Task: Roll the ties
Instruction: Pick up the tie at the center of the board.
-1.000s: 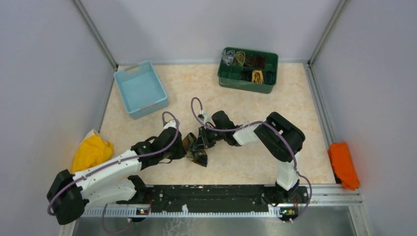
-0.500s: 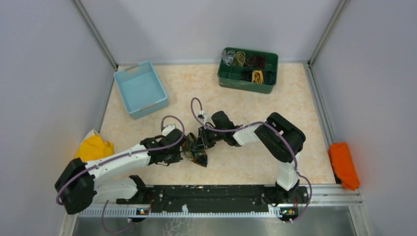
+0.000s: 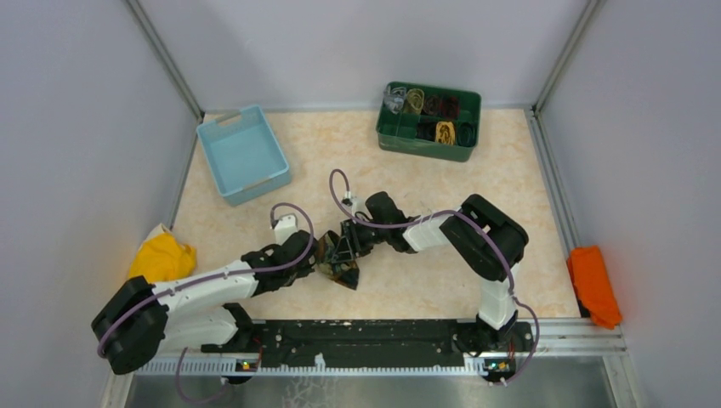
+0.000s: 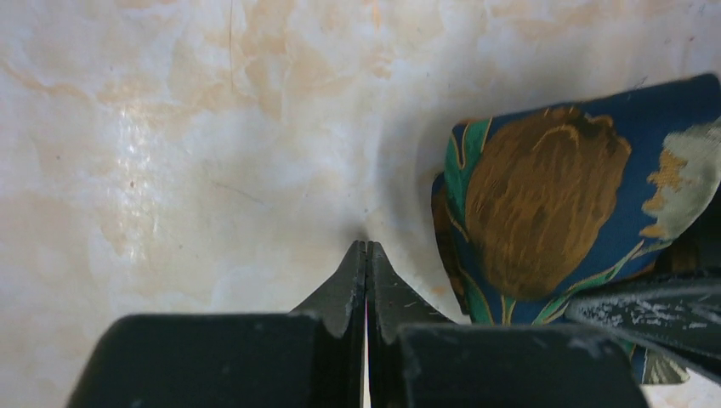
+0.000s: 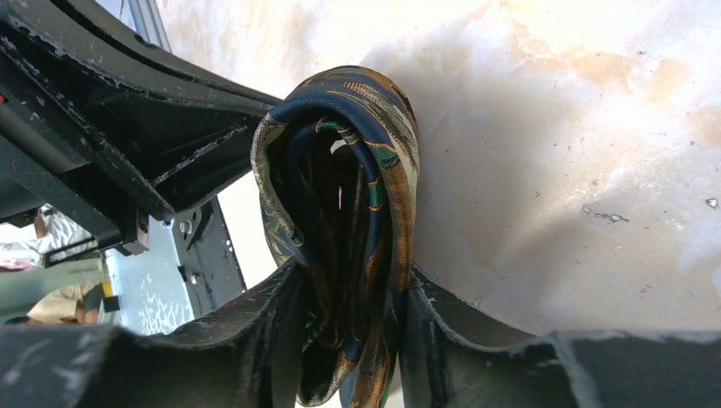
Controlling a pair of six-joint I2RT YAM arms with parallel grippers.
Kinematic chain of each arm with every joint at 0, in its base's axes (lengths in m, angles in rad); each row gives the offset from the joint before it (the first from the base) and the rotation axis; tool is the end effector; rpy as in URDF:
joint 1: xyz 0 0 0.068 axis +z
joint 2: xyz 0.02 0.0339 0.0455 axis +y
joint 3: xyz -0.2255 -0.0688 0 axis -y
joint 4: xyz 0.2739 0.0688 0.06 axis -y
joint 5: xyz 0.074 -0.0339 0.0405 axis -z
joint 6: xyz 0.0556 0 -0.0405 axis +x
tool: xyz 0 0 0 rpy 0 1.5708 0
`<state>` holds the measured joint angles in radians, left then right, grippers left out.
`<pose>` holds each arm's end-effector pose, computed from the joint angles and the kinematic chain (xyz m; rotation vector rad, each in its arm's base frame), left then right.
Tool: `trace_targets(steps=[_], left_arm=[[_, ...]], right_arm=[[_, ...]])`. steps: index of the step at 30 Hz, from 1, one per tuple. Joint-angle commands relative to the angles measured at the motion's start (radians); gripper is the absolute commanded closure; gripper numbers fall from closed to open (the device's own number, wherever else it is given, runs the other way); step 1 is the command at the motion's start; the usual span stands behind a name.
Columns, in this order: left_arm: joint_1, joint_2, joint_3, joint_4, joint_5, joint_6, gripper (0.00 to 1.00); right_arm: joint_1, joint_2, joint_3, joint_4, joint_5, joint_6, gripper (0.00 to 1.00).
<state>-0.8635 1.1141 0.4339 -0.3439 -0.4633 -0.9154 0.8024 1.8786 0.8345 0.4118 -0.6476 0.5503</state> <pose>0.1720 -0.1629 0.0846 -0.2249 2.4376 -0.1690 0.2353 0.2917 0.0518 -0.7128 2.3492 1.4015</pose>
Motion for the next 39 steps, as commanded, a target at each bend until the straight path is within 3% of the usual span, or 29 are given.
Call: trace_targets(steps=[1,9,18,32,39], left_arm=[[0.015,0.01,-0.032,0.161,-0.061,0.058,1.0],[0.027,0.101,-0.052,0.315,0.009,0.103,1.0],[0.038,0.13,-0.05,0.358,0.012,0.129,1.0],[0.047,0.098,-0.13,0.613,0.248,0.129,1.0],[0.05,0.124,-0.163,0.749,0.337,0.138,1.0]], right_arm=[[0.009,-0.001,0.017,0.033,-0.027,-0.013,0.58],[0.009,0.009,0.038,0.077,-0.067,-0.016,0.54],[0.009,0.062,0.081,0.092,-0.091,0.001,0.53],[0.009,0.117,0.054,0.289,-0.104,0.135,0.52],[0.009,0.117,0.043,0.311,-0.116,0.153,0.53]])
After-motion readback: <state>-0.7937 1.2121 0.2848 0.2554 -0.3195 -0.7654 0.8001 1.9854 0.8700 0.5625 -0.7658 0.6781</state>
